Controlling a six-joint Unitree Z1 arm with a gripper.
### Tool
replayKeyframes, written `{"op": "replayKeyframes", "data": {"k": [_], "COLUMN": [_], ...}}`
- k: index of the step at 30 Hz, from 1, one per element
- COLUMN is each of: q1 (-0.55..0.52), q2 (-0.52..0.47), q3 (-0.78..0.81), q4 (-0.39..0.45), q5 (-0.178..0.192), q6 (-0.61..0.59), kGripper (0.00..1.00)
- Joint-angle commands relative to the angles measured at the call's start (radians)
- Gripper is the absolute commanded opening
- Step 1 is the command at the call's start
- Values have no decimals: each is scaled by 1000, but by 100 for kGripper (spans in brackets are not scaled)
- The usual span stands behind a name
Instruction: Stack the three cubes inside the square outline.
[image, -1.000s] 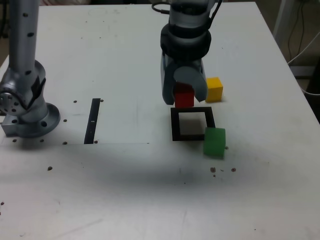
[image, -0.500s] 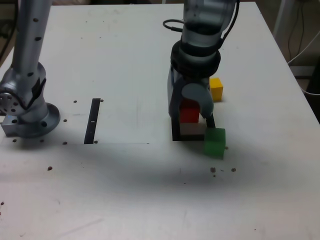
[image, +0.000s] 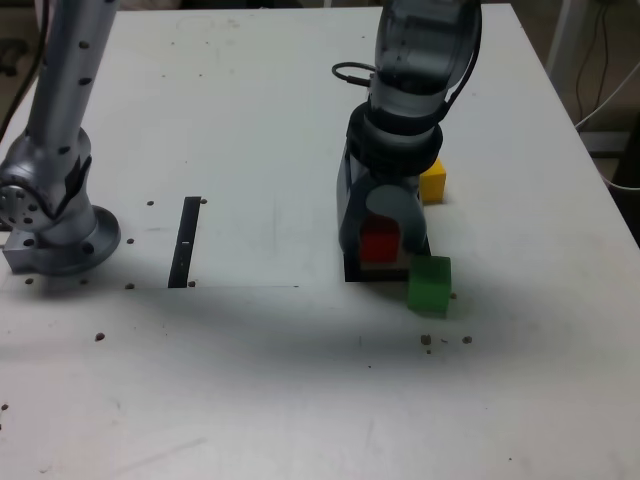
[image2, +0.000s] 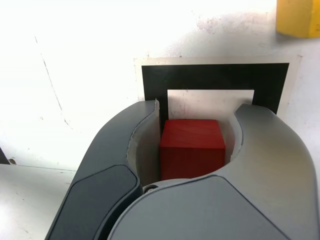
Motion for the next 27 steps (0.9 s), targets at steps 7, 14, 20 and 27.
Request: {"op": "replayKeyframes", "data": {"k": [7, 14, 20, 27], "q1": [2, 2, 2, 2], "q2": [5, -10, -30, -72], "q3": [9, 29, 36, 17], "q4": [-33, -53, -47, -16], "q5": [13, 28, 35, 48], "q6": [2, 2, 0, 0], "kGripper": [54, 91, 99, 99]}}
